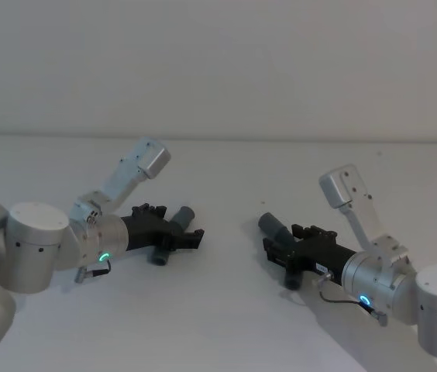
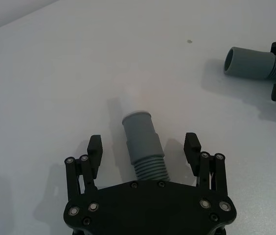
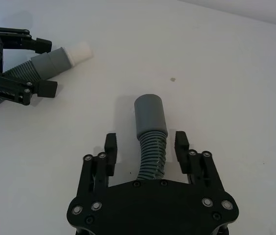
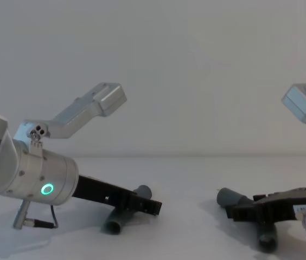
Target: Use both hands to pick up one end of the pipe from the table, align the ends, and insert them.
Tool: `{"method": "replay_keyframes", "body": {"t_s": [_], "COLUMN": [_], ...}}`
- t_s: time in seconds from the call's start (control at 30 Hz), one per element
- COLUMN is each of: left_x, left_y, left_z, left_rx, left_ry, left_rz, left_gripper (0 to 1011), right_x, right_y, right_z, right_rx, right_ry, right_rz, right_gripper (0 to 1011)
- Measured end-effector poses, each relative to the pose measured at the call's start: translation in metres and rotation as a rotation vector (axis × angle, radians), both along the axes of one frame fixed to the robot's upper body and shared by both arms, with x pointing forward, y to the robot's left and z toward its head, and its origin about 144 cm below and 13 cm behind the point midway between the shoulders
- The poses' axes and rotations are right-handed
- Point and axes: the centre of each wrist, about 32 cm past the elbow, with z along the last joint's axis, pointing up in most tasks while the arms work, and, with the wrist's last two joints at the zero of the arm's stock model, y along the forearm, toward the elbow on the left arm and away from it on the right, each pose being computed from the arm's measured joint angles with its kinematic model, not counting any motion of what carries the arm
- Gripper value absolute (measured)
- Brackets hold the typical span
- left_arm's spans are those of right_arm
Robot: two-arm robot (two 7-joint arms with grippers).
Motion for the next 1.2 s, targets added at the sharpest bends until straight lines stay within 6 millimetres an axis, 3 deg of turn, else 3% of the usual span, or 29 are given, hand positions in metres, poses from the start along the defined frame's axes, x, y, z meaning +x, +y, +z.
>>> {"method": "replay_keyframes", "body": {"t_s": [0.33, 0.37, 0.57, 1.03, 1.2], "left_x": [0.0, 0.0, 0.0, 0.0, -0.0001], "left_y": [0.0, 0.0, 0.0, -0.0002, -0.0001], "left_z": [0.0, 0.0, 0.0, 0.0, 0.0], "left_rx": [0.0, 0.0, 0.0, 0.0, 0.0], "left_ry": [0.0, 0.0, 0.0, 0.0, 0.0], "left_rz": [0.0, 0.0, 0.0, 0.0, 0.0], "left_gripper": [994, 978, 843, 416, 375], "right_x": [0.0006, 0.0006, 0.0008, 0.001, 0.001], "right_y": [-0.0001, -0.0001, 0.0, 0.0, 0.0], "right_z": [0.0, 0.0, 0.0001, 0.0, 0.0], "right_rx": [0.003, 0.003, 0.004, 0.004, 0.004], "right_ry": [0.0, 0.0, -0.001, 0.0, 0.0], "right_rz": [0.0, 0.0, 0.0, 0.0, 0.0], "right_gripper": [402, 332, 197, 156, 156]}}
